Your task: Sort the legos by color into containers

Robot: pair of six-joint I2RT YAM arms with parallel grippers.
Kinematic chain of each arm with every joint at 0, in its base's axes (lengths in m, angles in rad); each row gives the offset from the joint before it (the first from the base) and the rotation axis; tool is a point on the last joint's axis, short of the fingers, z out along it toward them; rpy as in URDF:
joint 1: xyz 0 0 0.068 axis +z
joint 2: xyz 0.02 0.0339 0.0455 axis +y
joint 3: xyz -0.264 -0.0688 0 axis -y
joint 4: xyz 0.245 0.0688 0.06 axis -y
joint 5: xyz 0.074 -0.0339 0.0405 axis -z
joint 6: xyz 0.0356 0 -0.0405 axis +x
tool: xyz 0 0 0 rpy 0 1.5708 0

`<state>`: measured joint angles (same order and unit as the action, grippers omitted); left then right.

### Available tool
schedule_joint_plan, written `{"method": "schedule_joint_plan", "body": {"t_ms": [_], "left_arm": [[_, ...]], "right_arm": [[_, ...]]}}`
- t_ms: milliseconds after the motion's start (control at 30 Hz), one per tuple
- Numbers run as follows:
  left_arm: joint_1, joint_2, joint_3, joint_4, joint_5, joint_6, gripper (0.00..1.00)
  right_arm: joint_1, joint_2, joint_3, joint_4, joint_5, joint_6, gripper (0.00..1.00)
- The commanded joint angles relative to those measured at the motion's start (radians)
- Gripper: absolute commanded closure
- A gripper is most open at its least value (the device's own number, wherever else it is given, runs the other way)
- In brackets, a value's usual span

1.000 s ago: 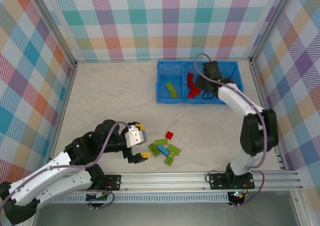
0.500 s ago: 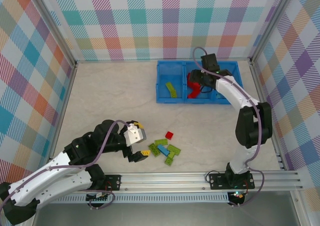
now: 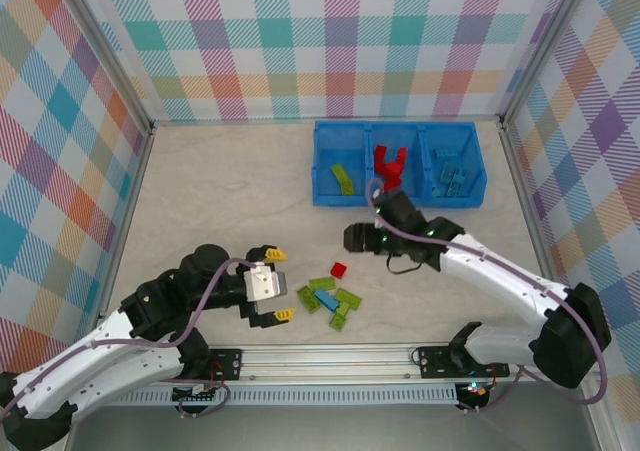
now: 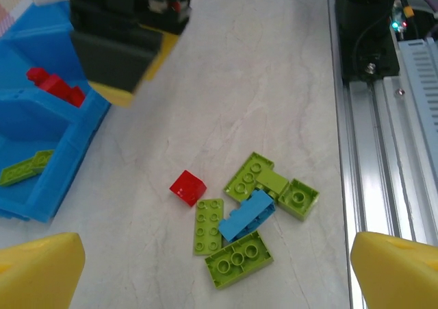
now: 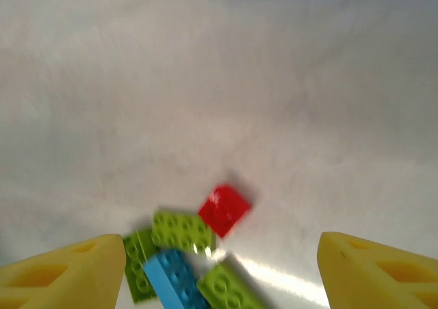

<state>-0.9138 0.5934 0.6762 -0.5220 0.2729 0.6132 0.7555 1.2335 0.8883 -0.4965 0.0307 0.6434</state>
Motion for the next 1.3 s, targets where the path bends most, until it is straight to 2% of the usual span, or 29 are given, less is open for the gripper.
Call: {"method": "schedule_joint_plan", "body": {"t_ms": [0, 267, 533, 600, 767, 867, 967, 1167, 1267], "left_arm": [[0.006, 0.009, -0.018, -0.004, 0.085, 0.083, 0.0], [0.006, 0.014, -0.035, -0.046, 0.079, 0.117, 0.0], [0.006, 0.016, -0.036, -0.053, 0.071, 0.119, 0.0], [0.006, 0.016, -0.036, -0.052, 0.076, 0.122, 0.0], [0.006, 0.016, -0.038, -0.05, 0.082, 0.129, 0.0], [0.006, 0.014, -0.04, -0.05, 0.086, 0.13, 0.0], [0.006, 0.011, -0.04, -0.052, 0.086, 0.132, 0.0], [0.006, 0.002, -0.046, -0.019, 0.08, 0.102, 0.0], [0.009, 0.01, -0.049, 0.036, 0.031, 0.01, 0.0]], "right_arm": [[0.073, 0.051, -0.046, 0.025, -0.024, 0.16, 0.23], [0.136, 0.278, -0.011, 0.162, 0.049, 0.29, 0.18], [0.152, 0.465, 0.068, 0.169, 0.068, 0.331, 0.22], [0.161, 0.49, 0.071, 0.161, 0.101, 0.342, 0.28], [0.165, 0.52, 0.057, 0.141, 0.161, 0.351, 0.52], [0.165, 0.505, 0.033, 0.169, 0.146, 0.357, 0.66], [0.163, 0.448, -0.016, 0.207, 0.167, 0.372, 0.71], [0.09, 0.224, -0.079, 0.215, 0.207, 0.283, 0.73], [-0.028, 0.109, -0.062, 0.192, 0.218, 0.16, 0.73]]}}
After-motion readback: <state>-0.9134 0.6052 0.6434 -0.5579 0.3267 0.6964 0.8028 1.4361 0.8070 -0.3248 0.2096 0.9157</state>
